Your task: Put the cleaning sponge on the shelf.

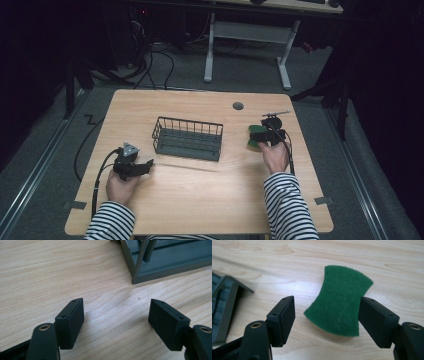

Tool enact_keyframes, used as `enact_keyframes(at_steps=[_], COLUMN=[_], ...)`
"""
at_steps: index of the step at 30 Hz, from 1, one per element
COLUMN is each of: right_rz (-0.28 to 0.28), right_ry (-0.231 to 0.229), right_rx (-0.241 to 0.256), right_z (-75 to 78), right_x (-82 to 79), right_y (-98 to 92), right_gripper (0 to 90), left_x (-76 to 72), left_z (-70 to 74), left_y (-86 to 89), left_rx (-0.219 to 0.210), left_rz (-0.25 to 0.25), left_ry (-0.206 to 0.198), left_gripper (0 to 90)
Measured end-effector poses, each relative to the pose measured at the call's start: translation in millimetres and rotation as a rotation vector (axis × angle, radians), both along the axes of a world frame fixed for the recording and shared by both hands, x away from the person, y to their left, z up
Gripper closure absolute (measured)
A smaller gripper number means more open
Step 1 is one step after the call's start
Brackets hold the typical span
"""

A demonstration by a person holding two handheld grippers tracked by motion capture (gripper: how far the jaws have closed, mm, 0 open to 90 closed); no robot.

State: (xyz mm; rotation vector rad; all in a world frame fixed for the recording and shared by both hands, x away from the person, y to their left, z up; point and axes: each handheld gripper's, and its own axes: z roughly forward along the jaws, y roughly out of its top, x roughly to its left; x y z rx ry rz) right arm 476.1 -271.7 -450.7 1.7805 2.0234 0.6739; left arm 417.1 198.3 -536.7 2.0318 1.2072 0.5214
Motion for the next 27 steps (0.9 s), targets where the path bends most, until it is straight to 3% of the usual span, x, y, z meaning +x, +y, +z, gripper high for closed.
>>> enact_keyframes(at_steps=[7,11,12,14,19,27], right_rz=[-0.033,-0.050,-0.063,-0.075,-0.092,-0.132], right_ry=[0.082,0.116,0.142,0.156,0.175,0.198], right_rx=[-0.034,-0.025,-0.002,0.019,0.014,-0.045], right_z=[1.9,-1.5,-5.1,-9.7,-18.0,-26.6], right_x=[26.1,33.6,37.2,39.2,43.4,50.2], right_y=[6.2,4.8,3.2,2.1,3.3,2.7], right_gripper=[25.9,24.5,24.1,23.9,23.0,20.4], left_x=[-0.1,-0.1,-0.1,-0.1,-0.1,-0.1], left_z=[0.0,0.0,0.0,0.0,0.0,0.0], left_y=[0.1,0.0,0.0,-0.2,-0.2,-0.6], left_rx=[-0.003,-0.003,-0.003,-0.002,-0.002,-0.001], left_rz=[0.000,0.000,-0.002,-0.005,-0.006,-0.013], left_ry=[0.000,0.000,0.000,0.001,0.001,0.001], left_gripper=[29.7,29.6,29.5,29.3,29.2,28.9])
